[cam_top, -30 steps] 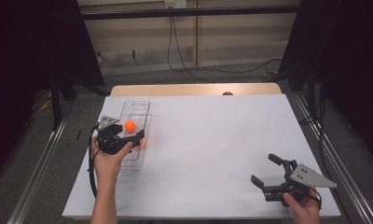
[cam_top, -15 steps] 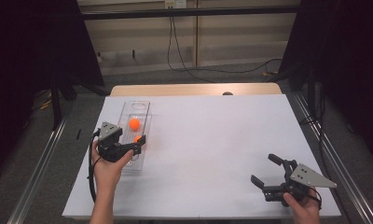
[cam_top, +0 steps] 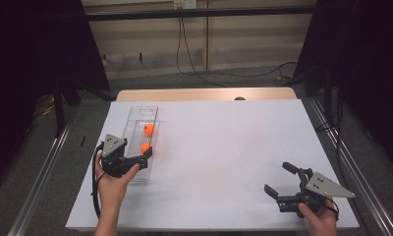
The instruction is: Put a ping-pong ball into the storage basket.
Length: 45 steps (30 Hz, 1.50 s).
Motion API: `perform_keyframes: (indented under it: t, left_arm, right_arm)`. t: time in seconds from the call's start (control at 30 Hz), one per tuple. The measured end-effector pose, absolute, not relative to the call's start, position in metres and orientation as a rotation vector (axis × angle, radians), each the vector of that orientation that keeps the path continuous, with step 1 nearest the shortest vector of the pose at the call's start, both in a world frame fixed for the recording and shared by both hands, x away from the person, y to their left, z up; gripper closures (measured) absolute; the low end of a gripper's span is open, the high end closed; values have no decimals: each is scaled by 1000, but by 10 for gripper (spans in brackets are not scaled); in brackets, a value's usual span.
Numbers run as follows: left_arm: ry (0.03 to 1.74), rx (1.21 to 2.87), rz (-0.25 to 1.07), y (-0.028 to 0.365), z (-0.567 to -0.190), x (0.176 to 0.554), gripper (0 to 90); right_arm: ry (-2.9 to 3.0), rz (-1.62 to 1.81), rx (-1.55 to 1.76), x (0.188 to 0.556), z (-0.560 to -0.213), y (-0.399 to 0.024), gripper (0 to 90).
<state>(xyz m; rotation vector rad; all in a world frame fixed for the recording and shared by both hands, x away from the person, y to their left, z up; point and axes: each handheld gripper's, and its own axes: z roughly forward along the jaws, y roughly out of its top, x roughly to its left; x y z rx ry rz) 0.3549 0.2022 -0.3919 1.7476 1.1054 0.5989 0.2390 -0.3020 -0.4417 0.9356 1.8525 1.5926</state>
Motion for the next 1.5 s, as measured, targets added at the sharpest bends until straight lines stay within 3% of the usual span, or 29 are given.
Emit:
perform_keyframes:
  t: [0.5, 1.5]
  left_arm:
    - [1070, 1707, 539, 206, -399, 346, 44]
    - [1016, 1695, 543, 217, -412, 333, 32]
  right_arm:
    - [1853, 1592, 937, 239, -442, -302, 22]
    - [1852, 1593, 936, 239, -442, -303, 22]
